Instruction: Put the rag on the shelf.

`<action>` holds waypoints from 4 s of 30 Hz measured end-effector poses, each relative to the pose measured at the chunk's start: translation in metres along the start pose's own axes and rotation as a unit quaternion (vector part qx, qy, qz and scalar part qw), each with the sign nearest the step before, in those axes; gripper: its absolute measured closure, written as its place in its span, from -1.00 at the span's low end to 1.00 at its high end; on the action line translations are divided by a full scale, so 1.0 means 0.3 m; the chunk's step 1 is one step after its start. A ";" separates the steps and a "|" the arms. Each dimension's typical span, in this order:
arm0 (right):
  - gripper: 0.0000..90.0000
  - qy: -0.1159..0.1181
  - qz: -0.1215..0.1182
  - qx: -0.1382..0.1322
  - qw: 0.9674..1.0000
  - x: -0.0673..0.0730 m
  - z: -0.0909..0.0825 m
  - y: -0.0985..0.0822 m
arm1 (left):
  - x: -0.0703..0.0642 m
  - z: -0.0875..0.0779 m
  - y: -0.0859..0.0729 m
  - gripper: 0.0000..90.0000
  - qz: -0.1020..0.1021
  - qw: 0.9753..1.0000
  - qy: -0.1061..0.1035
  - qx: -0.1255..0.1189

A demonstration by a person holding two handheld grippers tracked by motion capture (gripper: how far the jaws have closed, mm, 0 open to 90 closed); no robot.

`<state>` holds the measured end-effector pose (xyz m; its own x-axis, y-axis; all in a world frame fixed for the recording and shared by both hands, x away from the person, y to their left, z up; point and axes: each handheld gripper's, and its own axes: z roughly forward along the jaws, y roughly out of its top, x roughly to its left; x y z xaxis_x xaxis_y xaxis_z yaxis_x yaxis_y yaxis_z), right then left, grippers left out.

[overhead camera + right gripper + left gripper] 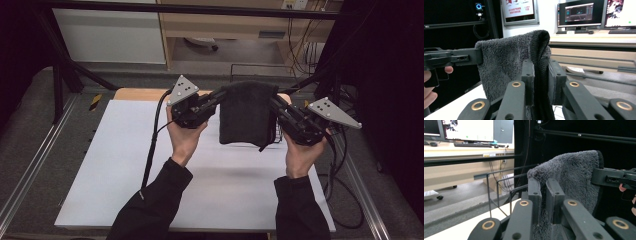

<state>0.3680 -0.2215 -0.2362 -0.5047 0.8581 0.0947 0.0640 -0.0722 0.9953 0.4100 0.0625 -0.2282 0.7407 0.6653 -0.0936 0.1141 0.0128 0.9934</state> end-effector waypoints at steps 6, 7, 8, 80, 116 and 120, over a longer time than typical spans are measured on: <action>0.74 -0.012 -0.008 -0.011 1.000 -0.017 -0.014 0.056 | -0.017 0.029 0.041 0.84 0.005 1.000 -0.004 -0.015; 0.74 -0.013 -0.008 -0.013 1.000 -0.019 -0.015 0.063 | -0.020 0.036 0.052 0.84 0.005 1.000 -0.004 -0.018; 0.74 -0.017 -0.010 -0.016 1.000 -0.022 -0.017 0.076 | -0.022 0.041 0.061 0.84 0.006 1.000 -0.005 -0.021; 0.75 -0.061 -0.029 -0.055 0.996 -0.259 0.250 0.404 | 0.096 0.356 0.398 0.84 0.028 0.996 0.061 -0.050; 0.73 -0.050 -0.007 0.000 0.999 -0.348 0.238 0.149 | 0.101 0.383 0.198 0.84 0.061 0.998 0.029 0.016; 0.73 -0.043 -0.010 -0.007 0.999 -0.343 0.219 0.144 | 0.087 0.366 0.192 0.84 0.065 0.998 0.022 0.009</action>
<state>0.4794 -0.2795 -0.2042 -0.4293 0.9001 0.0739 0.0429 -0.0614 0.9972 0.5087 -0.0013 -0.1806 0.7203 0.6925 0.0386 0.0311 -0.0879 0.9956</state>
